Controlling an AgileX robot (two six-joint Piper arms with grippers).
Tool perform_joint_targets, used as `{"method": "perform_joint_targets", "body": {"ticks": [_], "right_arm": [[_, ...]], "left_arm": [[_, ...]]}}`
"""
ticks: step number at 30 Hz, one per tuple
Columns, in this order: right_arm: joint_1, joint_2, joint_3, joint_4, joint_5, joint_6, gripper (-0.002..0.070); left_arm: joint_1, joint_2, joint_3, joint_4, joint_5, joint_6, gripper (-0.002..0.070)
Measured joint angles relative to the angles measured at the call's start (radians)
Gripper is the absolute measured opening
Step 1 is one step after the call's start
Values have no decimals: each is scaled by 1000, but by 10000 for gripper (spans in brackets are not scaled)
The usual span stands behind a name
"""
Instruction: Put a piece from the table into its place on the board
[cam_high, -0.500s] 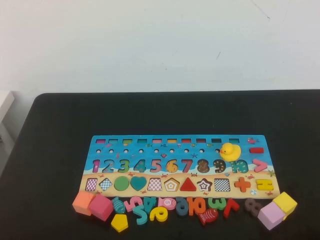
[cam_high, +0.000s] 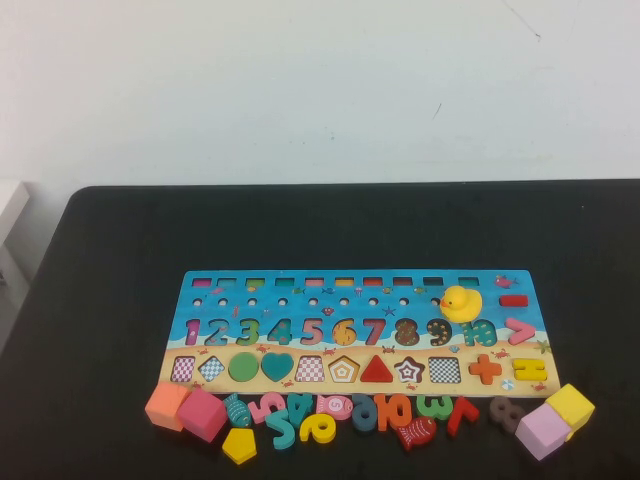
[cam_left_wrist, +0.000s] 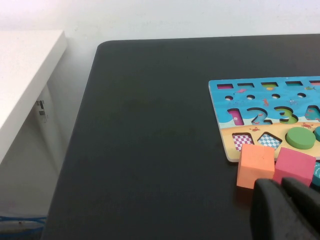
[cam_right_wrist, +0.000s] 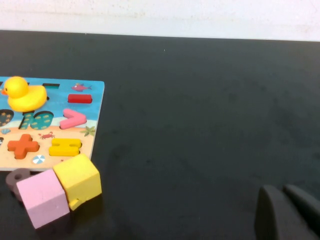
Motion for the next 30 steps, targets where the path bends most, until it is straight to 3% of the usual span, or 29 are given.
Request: {"method": "perform_joint_targets", "body": {"ticks": [30], "right_arm": [[0, 0, 0, 0, 0, 0, 19]], "left_arm": [[38, 0, 0, 0, 0, 2, -3]]}}
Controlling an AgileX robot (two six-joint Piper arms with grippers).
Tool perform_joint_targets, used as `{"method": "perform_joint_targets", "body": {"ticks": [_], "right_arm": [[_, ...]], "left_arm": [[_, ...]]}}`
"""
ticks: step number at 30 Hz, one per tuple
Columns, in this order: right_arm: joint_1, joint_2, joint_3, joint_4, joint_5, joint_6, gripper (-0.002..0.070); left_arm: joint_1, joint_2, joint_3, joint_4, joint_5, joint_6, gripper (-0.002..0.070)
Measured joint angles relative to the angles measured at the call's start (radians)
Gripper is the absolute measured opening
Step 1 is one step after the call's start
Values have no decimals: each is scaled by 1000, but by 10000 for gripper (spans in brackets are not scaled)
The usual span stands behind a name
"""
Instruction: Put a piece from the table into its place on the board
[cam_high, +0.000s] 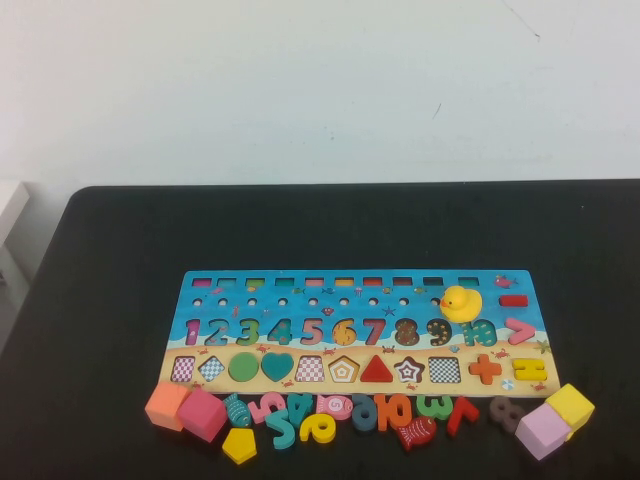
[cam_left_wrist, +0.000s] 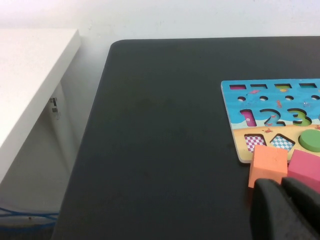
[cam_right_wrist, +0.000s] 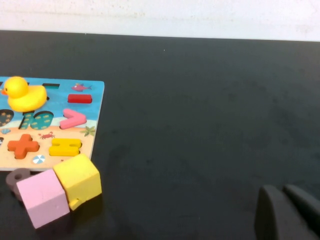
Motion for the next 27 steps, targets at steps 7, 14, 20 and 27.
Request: {"method": "perform_joint_targets", "body": {"ticks": [7, 14, 20, 27], "right_arm": [[0, 0, 0, 0, 0, 0, 19], [0, 0, 0, 0, 0, 0, 19], [0, 0, 0, 0, 0, 0, 19], [0, 0, 0, 0, 0, 0, 19]], "left_arm": [[-33, 0, 0, 0, 0, 0, -3], [-42, 0, 0, 0, 0, -2, -3], [-42, 0, 0, 0, 0, -2, -3], [-42, 0, 0, 0, 0, -2, -3]]}}
